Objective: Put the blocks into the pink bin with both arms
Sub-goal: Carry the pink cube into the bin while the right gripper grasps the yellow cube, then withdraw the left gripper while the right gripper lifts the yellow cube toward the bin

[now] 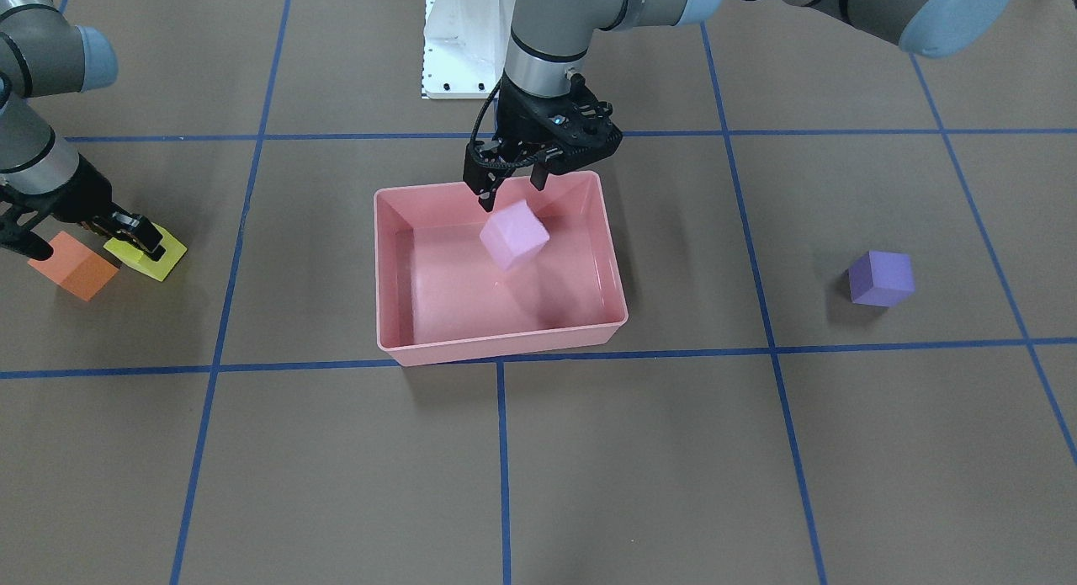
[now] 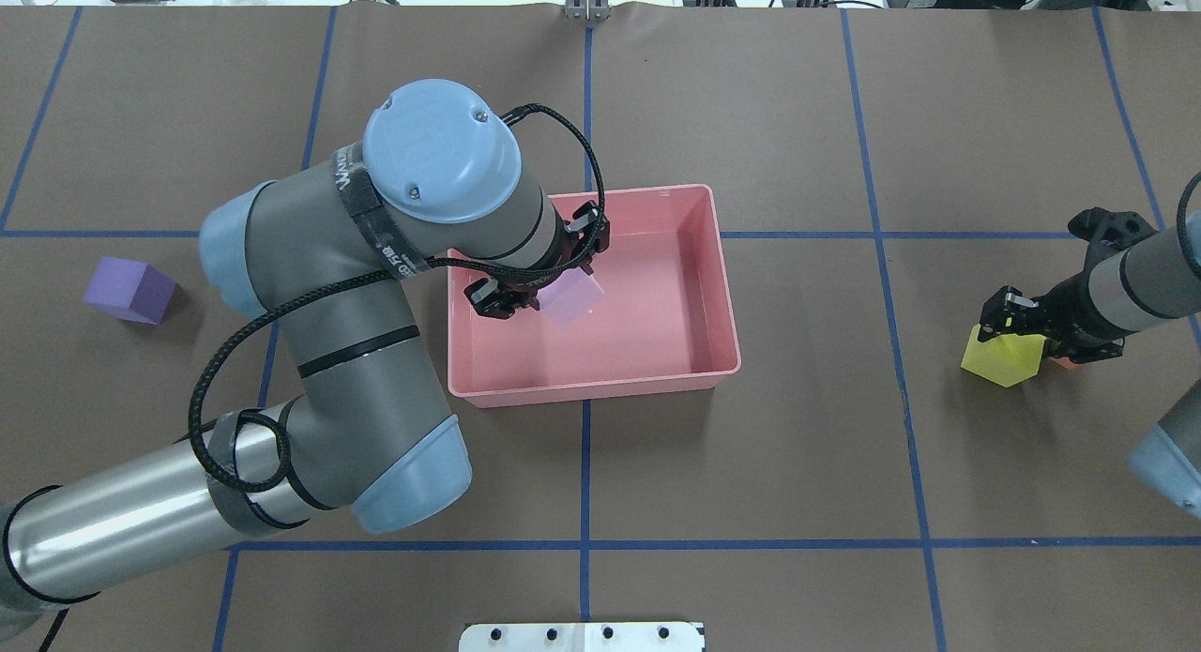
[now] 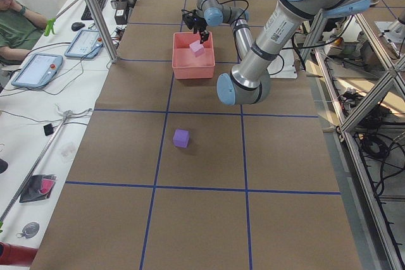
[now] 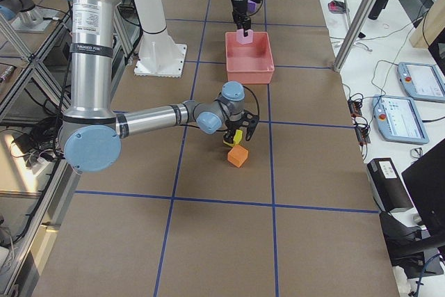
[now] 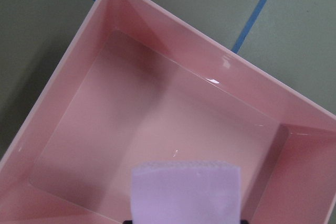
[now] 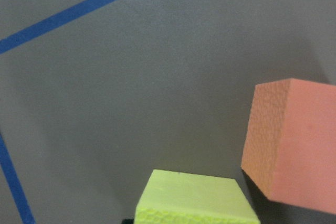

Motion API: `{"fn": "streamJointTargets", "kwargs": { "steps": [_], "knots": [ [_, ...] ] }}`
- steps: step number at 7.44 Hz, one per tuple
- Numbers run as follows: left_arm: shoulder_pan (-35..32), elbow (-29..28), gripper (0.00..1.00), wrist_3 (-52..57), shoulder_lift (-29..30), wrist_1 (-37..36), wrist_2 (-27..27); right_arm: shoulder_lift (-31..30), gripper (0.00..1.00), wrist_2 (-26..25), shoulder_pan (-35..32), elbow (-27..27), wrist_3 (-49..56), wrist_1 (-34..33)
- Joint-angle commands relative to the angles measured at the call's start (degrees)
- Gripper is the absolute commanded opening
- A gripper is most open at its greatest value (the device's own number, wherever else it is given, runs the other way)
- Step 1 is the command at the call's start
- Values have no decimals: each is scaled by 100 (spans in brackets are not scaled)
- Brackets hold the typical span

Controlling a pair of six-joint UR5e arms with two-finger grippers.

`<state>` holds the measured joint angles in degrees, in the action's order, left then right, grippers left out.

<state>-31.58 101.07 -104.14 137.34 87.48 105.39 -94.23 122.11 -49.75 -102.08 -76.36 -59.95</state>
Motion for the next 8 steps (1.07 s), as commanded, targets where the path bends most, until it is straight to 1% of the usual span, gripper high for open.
{"fn": "streamJointTargets", "kwargs": {
  "steps": [1, 2, 3, 4, 5, 7, 8],
  "knots": [
    [-6, 62, 100, 25, 39, 6, -1, 358, 0, 635, -479, -408, 8, -714],
    [-32, 97, 100, 95, 39, -11, 26, 848, 0, 891, -613, -662, 8, -1398],
    [-198, 246, 100, 513, -5, -116, 78, 1567, 0, 1015, -728, -769, 25, -2127],
    [-382, 534, 100, 1431, -144, -604, 270, 2200, 0, 1025, -737, -796, 112, -2648],
    [-566, 937, 100, 2328, -433, -1201, 298, 2581, 0, 1017, -737, -805, 331, -2819],
    [-1066, 1729, 100, 3902, -1765, -1251, 316, 2873, 0, 886, -772, -927, 1320, -2812],
    [-1356, 1785, 100, 4719, -2102, -1207, 316, 3110, 0, 728, -738, -946, 1883, -2812]
  ]
}}
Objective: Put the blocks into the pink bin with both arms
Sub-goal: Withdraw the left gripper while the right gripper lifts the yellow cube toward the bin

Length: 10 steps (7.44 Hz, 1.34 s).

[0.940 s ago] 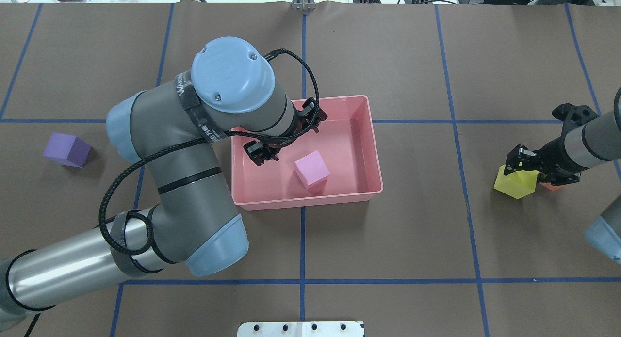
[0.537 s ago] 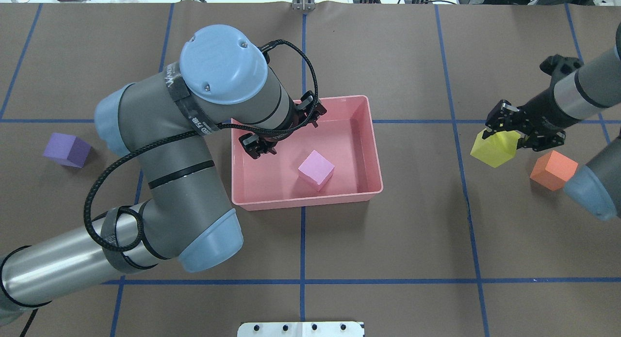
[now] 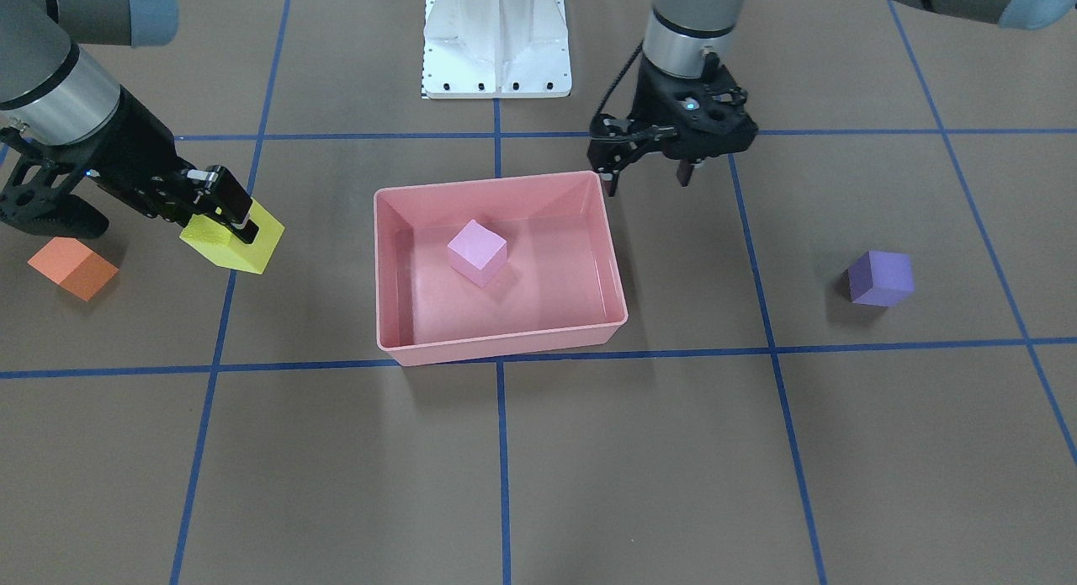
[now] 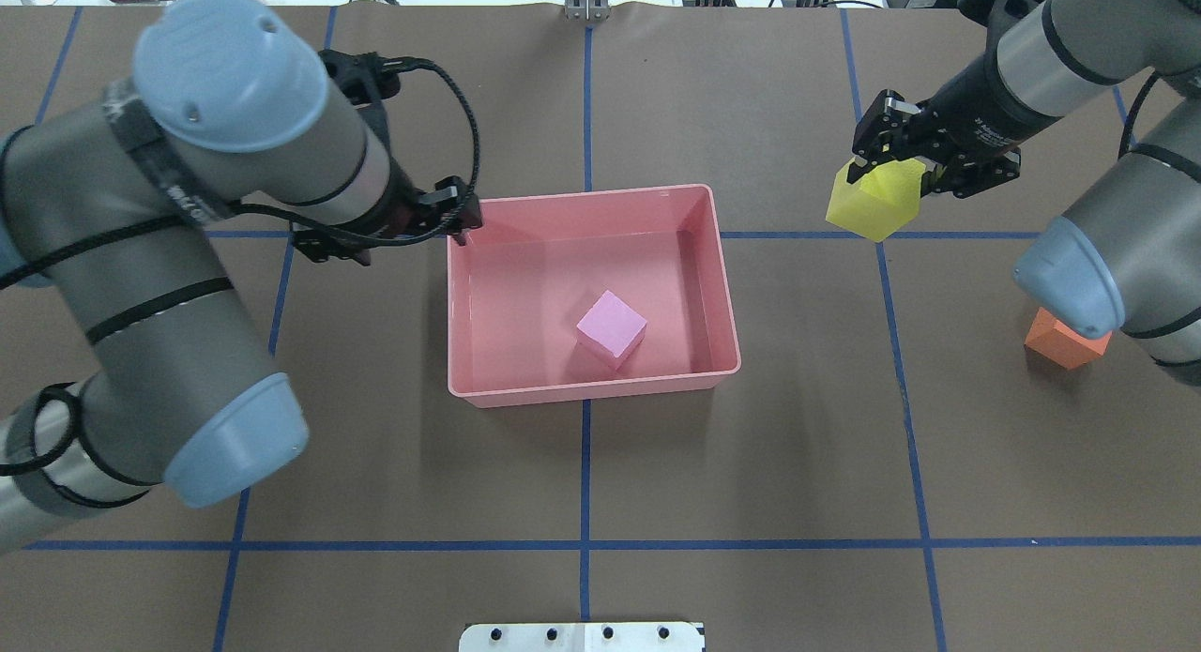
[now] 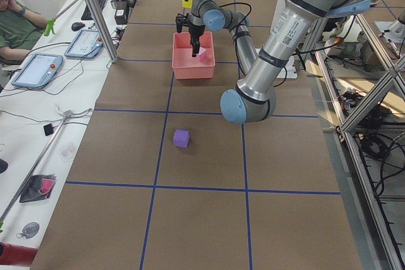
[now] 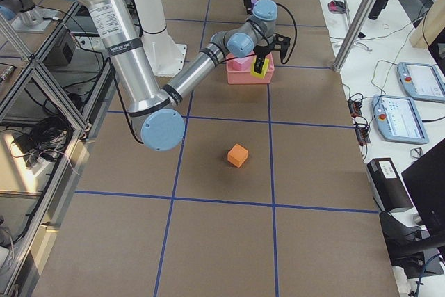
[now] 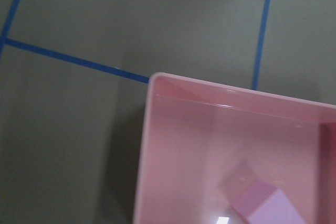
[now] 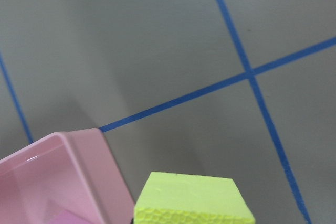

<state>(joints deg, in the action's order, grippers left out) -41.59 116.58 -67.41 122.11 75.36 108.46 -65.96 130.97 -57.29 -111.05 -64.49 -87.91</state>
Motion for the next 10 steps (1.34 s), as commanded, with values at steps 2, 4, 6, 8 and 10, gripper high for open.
{"fn": "streamJointTargets", "kwargs": {
  "steps": [2, 4, 6, 8, 10],
  "knots": [
    [-761, 181, 100, 1762, -1631, 1139, 17, 574, 0, -684, 418, -22, 1042, -24],
    [-981, -353, 100, 2605, -2242, 2190, 200, 811, 0, -1508, 1050, 57, 1167, -33],
    [-1237, -1019, 100, 3057, -2550, 3049, 471, 1276, 0, -2065, 1527, 232, 1237, -399],
    [-1343, -1619, 100, 2988, -2657, 3923, 509, 1620, 0, -2319, 1773, 618, 1334, -411],
    [-1500, -1647, 100, 3049, -2841, 3925, 622, 1762, 0, -2400, 1862, 874, 1483, -411]
  ]
}}
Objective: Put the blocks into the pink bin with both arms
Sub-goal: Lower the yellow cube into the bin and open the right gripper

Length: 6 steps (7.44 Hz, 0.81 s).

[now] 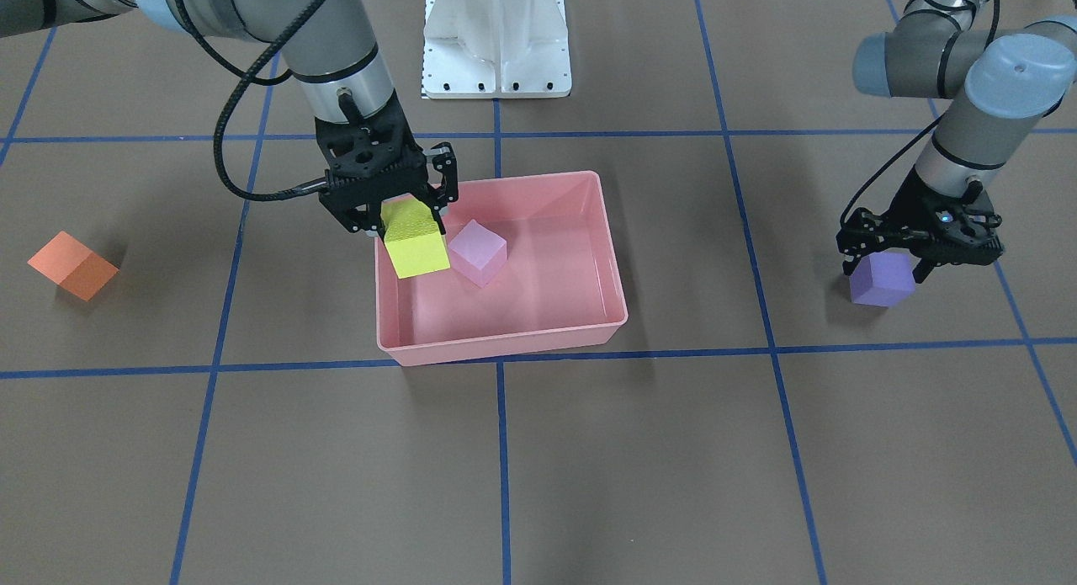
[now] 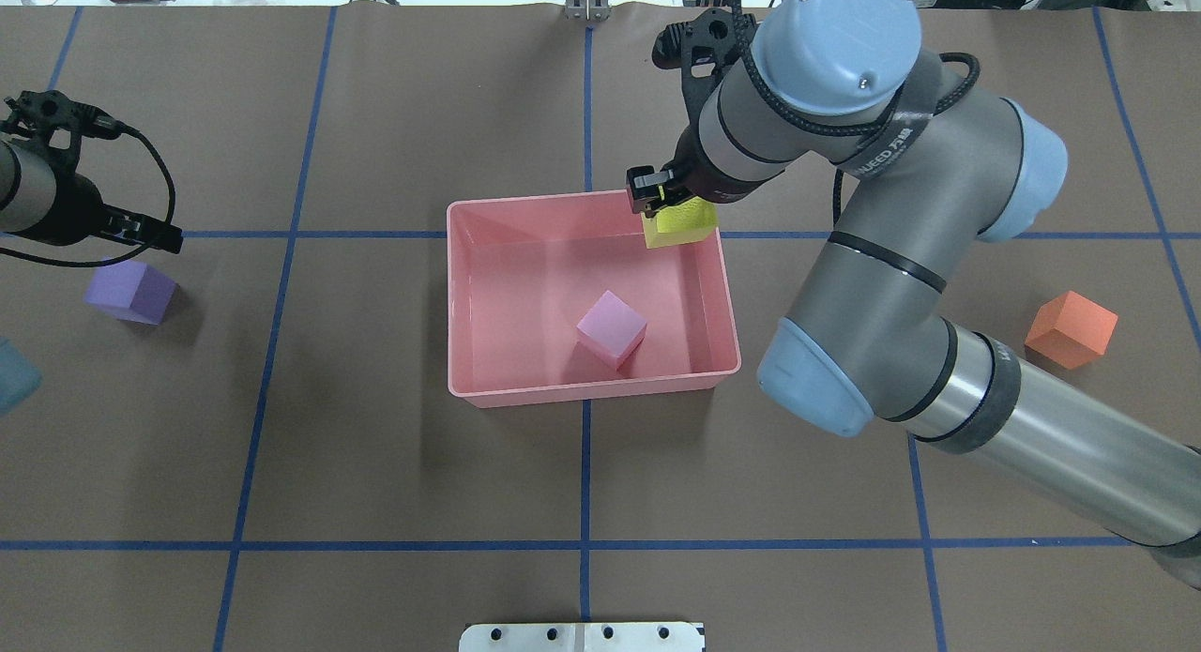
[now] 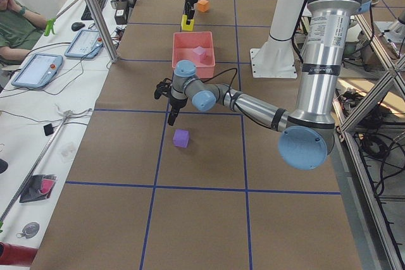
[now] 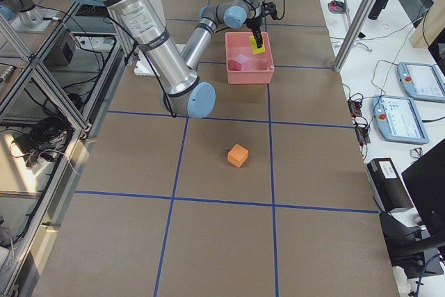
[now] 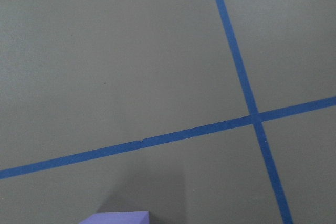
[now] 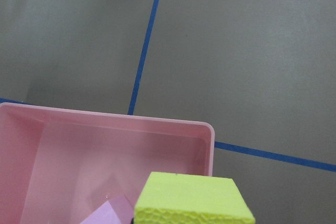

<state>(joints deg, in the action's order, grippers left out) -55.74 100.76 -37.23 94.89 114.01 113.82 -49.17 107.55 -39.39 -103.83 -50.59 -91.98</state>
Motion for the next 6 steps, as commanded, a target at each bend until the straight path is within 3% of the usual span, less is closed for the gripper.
{"fn": "streamJointTargets", "kwargs": {
  "steps": [1, 3, 6],
  "knots": [
    [-86, -66, 100, 32, -172, 68, 105, 83, 0, -76, 98, 196, 128, -4],
    [-77, -223, 100, -12, -242, 86, 96, 83, 0, -103, 142, 249, 128, 13],
    [-42, -724, 100, -299, -208, 779, 96, 92, 0, -182, 221, 302, 154, 22]
  ]
}}
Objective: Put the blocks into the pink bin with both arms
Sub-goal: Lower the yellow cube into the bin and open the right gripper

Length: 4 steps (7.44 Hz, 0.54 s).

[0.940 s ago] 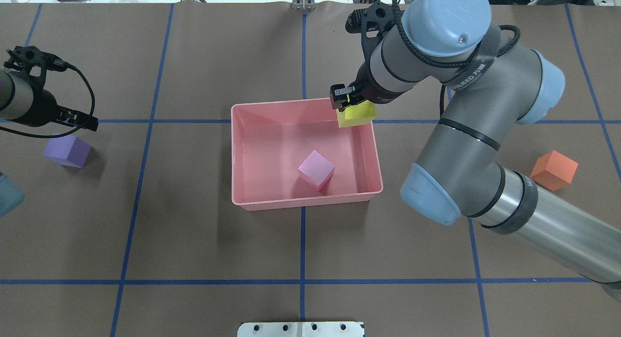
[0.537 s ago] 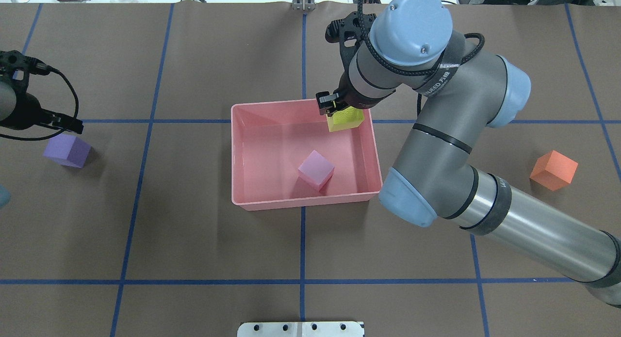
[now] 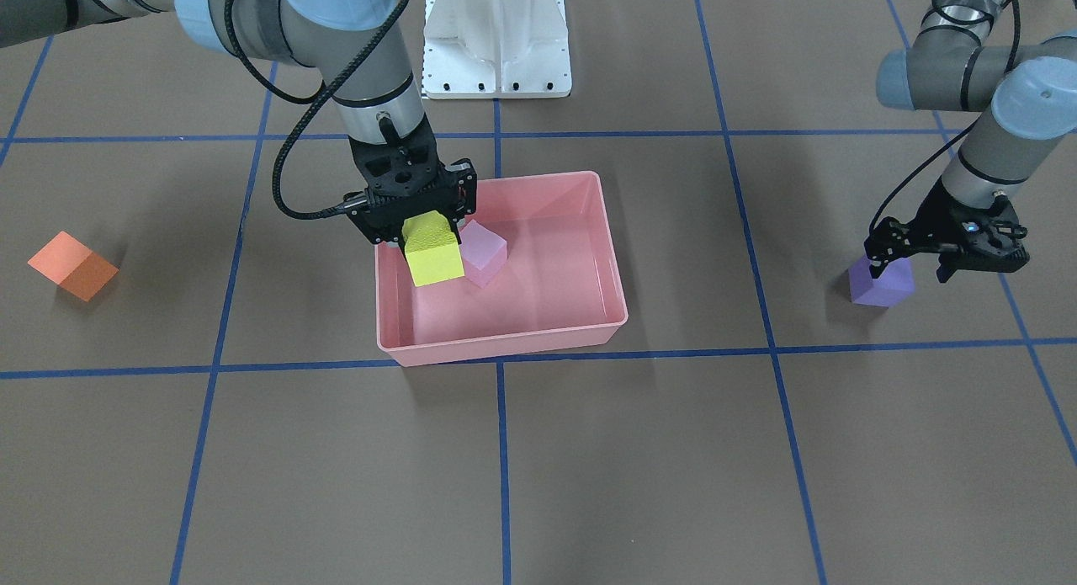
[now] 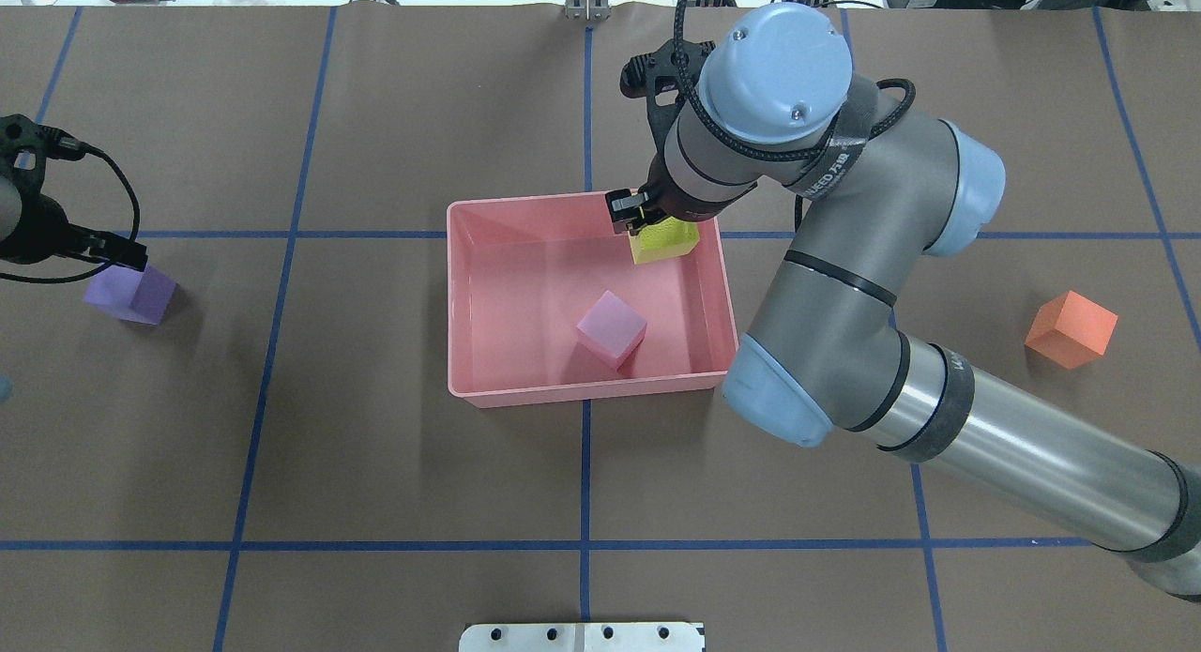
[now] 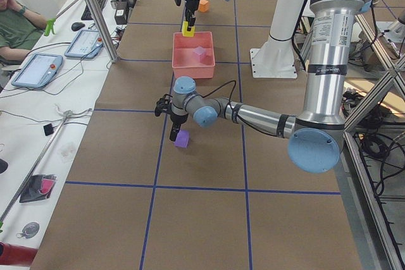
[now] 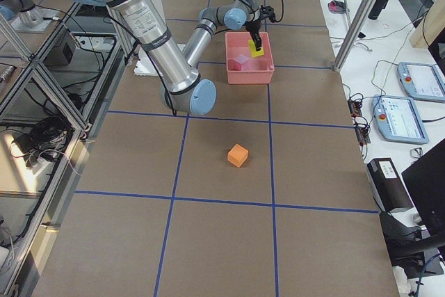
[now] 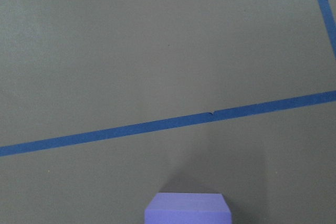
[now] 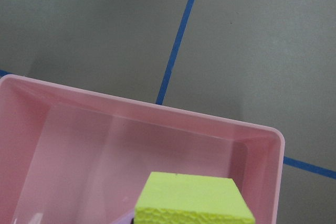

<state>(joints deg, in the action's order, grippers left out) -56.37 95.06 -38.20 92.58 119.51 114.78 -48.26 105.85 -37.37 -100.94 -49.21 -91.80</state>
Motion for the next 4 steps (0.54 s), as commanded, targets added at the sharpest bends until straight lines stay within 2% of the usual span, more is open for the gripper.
{"fn": "streamJointTargets", "kwargs": {
  "steps": [1, 4],
  "knots": [
    [30, -129, 100, -301, 32, 231, 9, -7, 0, -11, 19, 13, 43, -5],
    [38, -181, 100, -390, 32, 239, 9, -8, 0, -20, 37, 144, 105, 4]
  ]
}}
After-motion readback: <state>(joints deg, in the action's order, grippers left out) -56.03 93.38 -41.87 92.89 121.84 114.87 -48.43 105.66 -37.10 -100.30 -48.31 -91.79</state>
